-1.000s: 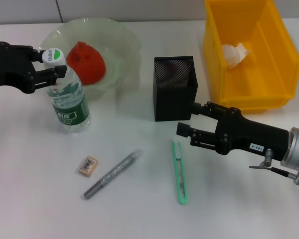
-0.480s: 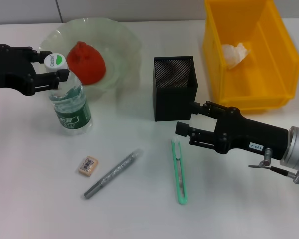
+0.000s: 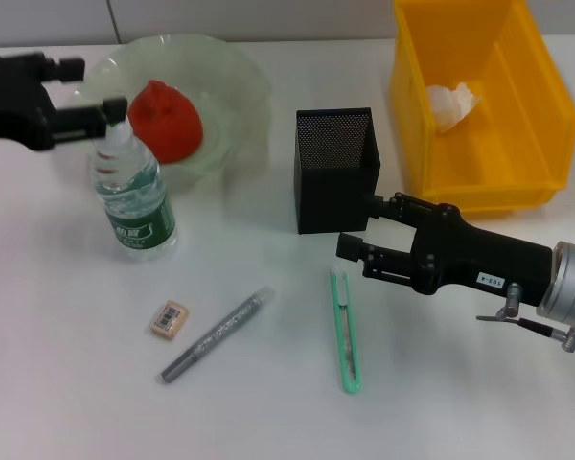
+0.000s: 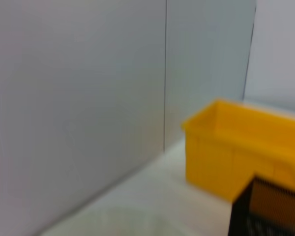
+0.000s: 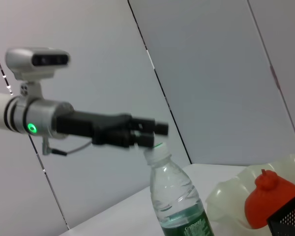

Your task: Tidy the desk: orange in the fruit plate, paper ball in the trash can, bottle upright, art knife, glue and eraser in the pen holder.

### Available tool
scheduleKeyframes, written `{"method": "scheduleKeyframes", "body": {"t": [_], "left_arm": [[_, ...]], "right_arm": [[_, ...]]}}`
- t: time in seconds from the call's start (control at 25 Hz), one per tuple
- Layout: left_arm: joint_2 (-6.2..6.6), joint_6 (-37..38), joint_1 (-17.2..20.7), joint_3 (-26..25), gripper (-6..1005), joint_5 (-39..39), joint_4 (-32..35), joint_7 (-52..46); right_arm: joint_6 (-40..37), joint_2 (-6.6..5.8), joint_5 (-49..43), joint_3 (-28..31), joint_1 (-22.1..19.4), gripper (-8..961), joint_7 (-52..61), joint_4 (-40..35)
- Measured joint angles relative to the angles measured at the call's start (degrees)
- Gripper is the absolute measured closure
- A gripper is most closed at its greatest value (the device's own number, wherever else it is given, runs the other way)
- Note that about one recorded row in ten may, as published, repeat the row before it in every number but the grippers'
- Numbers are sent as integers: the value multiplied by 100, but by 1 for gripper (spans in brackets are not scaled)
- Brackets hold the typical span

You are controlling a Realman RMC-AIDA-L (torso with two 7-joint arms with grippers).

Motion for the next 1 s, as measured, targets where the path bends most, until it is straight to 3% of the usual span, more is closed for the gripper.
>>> {"method": "scheduleKeyframes", "body": {"t": [0.24,0.32,0.44,0.48,0.52,0.56,0.64,0.68,0.72,0.76,0.84,1.0], "left_arm": [[14,754,-23,-528,279,-1155,-401,567],[14,754,-23,-528,280,-1155,-401,567],[12,1541,-101,-590,280,-1866,-1235,1271],[12,1541,-101,-590,280,-1866,-1235,1271],[8,1850,-145,-592,279,-2166,-1784,1678],[8,1850,-145,-592,279,-2166,-1784,1678],[6,2297,-256,-590,278,-2484,-2856,2578],[6,2297,-256,-590,280,-2484,-2856,2578],[8,2472,-327,-564,282,-2524,-3511,3161],[8,2472,-327,-564,283,-2524,-3511,3161],[8,2481,-408,-453,287,-2377,-4278,3973],[1,2376,-480,-347,288,-2063,-4722,4466]], "right_arm": [[63,0,0,0,3,185,0,0],[64,0,0,0,6,184,0,0],[64,0,0,0,32,184,-1,0],[64,0,0,0,32,184,-1,0],[64,0,1,0,38,184,-2,0],[64,0,1,0,38,184,-2,0],[59,0,25,0,39,184,-3,0],[52,0,42,0,39,184,-4,0],[37,0,64,0,38,184,-4,-2],[37,0,64,0,38,185,-4,-2],[0,-12,130,0,22,185,20,-26],[-122,-31,150,36,-9,184,204,-170]]}}
